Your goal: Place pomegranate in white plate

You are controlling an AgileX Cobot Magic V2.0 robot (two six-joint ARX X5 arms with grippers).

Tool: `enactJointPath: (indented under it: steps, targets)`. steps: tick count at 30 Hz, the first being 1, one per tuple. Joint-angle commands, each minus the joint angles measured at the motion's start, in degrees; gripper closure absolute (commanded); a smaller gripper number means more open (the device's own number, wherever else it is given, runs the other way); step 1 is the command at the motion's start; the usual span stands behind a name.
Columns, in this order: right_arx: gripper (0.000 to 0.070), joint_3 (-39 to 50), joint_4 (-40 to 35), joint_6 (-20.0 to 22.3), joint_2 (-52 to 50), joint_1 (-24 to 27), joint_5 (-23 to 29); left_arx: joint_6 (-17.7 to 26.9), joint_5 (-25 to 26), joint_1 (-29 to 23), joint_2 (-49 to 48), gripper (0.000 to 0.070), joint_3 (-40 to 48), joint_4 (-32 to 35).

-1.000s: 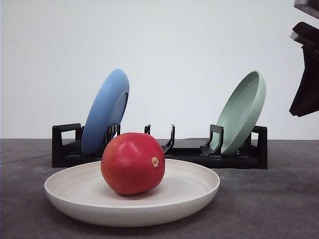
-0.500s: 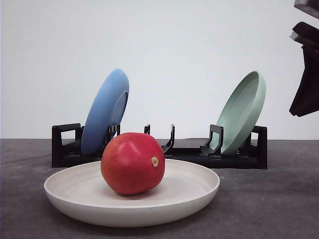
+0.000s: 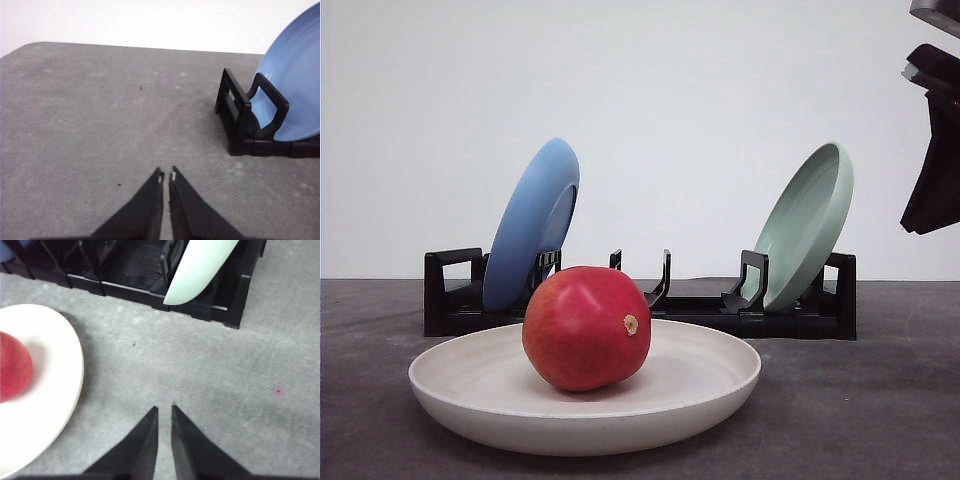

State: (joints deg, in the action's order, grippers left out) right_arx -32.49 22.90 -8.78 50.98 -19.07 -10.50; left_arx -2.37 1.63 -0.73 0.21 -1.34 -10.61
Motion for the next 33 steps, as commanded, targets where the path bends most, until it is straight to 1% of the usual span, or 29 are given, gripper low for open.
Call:
enactJointPath:
  steps: [1,8,10,12,14,16,18,22,27,33]
  targets:
    - [0.0658,-0.1,-0.6,0.5,0.2,-0.2,0.0,0.6,-0.2,0.0,0.0,0.07,0.7,-0.1]
    - [0.0658,-0.1,-0.6,0.5,0.2,-0.2,0.0,0.6,-0.2,0.0,0.0,0.07,0.7,-0.1]
    - [0.0658,-0.1,-0.5,1.2,0.1,-0.2,0.0,0.6,-0.2,0.0,0.0,0.07,0.7,-0.1]
    - [0.0658,0.0,-0.1,7.0,-0.5,0.1,1.8,0.6,-0.2,0.0,0.0,0.07,0.7,-0.1]
    - [0.0658,0.5,-0.3,8.9,-1.8,0.6,4.2,0.6,-0.2,0.0,0.0,0.07,0.7,-0.1]
    - [0.0658,1.4,-1.0,9.6,-3.7,1.1,6.1,0.6,-0.2,0.0,0.0,0.07,0.7,-0.1]
    - [0.0658,2.7,-1.4,10.4,-6.3,1.8,7.5,0.6,-0.2,0.0,0.0,0.07,0.7,-0.1]
    - [0.0658,6.7,-4.5,12.4,-13.0,4.1,7.6,0.6,-0.2,0.0,0.0,0.07,0.7,-0.1]
    - [0.0658,14.3,-9.1,12.1,-22.9,7.8,7.6,0.6,-0.2,0.0,0.0,0.07,0.7,-0.1]
    - [0.0658,21.9,-10.4,11.8,-33.0,11.6,7.6,0.5,-0.2,0.0,0.0,0.07,0.7,-0.1]
